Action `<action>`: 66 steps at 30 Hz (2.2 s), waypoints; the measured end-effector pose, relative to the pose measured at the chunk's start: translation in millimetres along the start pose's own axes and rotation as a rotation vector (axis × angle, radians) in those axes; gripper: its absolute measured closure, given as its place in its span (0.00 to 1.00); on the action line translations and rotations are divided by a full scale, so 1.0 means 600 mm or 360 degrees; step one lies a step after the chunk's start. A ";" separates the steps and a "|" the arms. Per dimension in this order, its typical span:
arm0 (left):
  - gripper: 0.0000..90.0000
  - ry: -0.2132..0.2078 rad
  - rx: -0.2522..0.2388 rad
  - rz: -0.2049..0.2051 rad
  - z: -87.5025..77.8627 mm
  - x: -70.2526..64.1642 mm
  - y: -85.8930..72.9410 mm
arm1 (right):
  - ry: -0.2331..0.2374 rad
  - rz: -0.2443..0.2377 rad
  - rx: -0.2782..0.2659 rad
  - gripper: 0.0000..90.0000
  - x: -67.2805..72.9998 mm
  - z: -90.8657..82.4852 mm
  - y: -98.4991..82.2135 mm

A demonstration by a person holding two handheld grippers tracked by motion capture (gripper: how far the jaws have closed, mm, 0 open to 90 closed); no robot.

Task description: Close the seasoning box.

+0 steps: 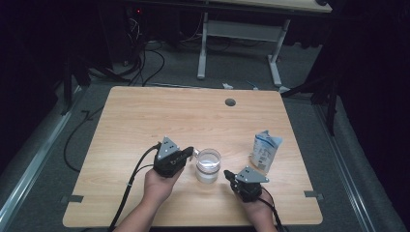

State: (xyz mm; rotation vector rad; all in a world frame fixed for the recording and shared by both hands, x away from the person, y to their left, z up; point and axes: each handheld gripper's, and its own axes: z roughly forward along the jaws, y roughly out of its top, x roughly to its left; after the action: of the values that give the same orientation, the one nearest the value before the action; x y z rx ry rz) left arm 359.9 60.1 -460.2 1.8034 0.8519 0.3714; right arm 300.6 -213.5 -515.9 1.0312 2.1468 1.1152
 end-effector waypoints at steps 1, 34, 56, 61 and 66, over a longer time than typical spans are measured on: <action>0.99 0.0003 0.0002 0.0002 0.000 0.001 -0.002 | 0.0000 0.0005 -0.0005 1.00 -0.001 0.000 -0.001; 0.62 0.0280 0.0110 -0.0023 -0.112 0.106 -0.116 | -0.0038 0.0026 -0.0002 1.00 -0.001 0.001 -0.004; 0.50 0.0353 0.0107 -0.0091 -0.155 0.147 -0.155 | -0.0129 0.0049 -0.0004 1.00 -0.021 0.014 0.036; 0.50 0.0354 0.0103 -0.0077 -0.157 0.147 -0.154 | -0.0121 0.0053 0.0009 1.00 -0.025 0.025 0.042; 0.50 0.0349 0.0108 -0.0100 -0.155 0.151 -0.158 | -0.0108 0.0063 -0.0001 1.00 -0.026 0.032 0.044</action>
State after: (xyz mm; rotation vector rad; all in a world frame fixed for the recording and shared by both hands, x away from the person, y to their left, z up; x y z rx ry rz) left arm 330.6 205.5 -522.4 1.8157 1.0829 0.5117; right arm 333.7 -207.3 -502.4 1.0998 2.0809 1.0832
